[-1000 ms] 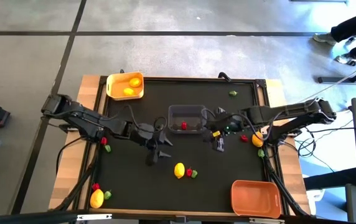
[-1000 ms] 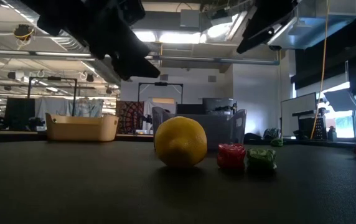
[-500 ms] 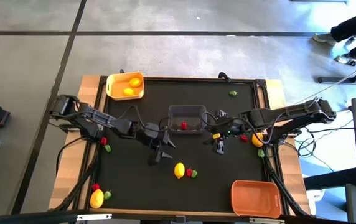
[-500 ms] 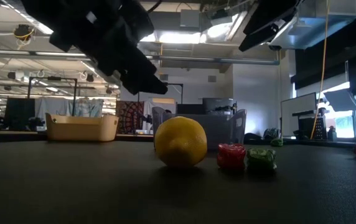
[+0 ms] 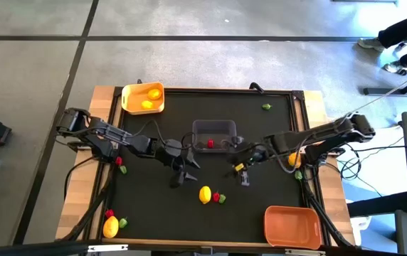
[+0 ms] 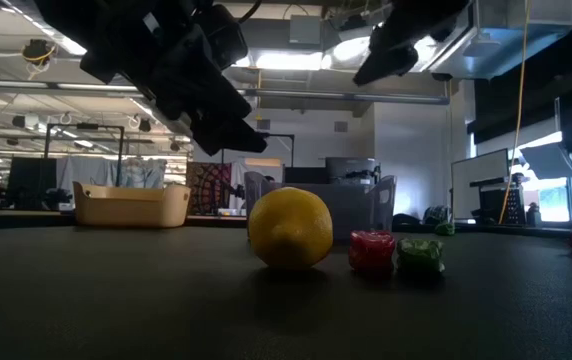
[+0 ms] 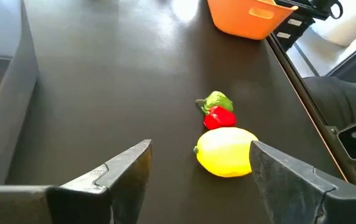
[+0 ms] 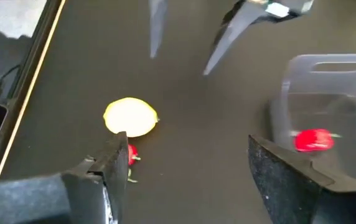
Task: Sort produce into baskets
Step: Put the yellow lemon into the yellow bin
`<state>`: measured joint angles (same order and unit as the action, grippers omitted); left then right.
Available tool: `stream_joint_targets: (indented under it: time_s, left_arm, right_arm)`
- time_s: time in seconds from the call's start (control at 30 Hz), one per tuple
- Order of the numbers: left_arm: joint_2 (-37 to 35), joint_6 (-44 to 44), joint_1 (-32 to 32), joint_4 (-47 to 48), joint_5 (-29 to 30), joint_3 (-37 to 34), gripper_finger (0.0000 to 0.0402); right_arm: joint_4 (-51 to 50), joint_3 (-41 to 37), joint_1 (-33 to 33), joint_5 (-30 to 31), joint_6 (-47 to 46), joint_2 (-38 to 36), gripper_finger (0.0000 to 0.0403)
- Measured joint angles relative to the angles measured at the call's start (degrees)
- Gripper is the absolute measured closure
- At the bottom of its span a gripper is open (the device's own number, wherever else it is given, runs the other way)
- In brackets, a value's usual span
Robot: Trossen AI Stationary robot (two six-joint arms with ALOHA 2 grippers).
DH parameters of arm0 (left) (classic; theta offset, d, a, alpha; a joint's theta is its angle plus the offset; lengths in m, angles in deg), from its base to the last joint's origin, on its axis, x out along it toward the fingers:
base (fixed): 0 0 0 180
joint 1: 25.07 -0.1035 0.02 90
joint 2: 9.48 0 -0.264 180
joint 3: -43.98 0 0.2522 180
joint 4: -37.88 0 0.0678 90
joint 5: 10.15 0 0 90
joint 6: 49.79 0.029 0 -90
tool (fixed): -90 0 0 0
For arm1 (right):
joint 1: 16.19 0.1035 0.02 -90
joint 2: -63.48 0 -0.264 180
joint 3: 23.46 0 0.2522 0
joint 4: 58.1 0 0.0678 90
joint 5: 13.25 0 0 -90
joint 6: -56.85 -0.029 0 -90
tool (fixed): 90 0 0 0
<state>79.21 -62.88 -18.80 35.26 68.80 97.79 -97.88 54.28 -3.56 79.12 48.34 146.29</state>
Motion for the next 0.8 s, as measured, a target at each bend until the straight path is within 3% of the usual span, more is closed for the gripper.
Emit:
stream_joint_targets:
  time_s: [0.23,0.53,0.8]
  left_arm:
    - [0.00,-0.03,2.62,0.50,0.46,0.00,0.0139]
    - [0.00,-1.64,6.17,-1.87,7.92,0.00,0.0139]
    - [4.08,-3.99,11.93,-6.73,14.34,1.81,0.0139]
  right_arm:
    - [3.01,0.00,2.63,-0.48,-0.54,5.33,0.0139]
    - [2.20,0.00,9.03,0.58,-9.81,5.39,0.0139]
    - [1.88,0.00,16.85,6.97,-18.49,5.39,0.0139]
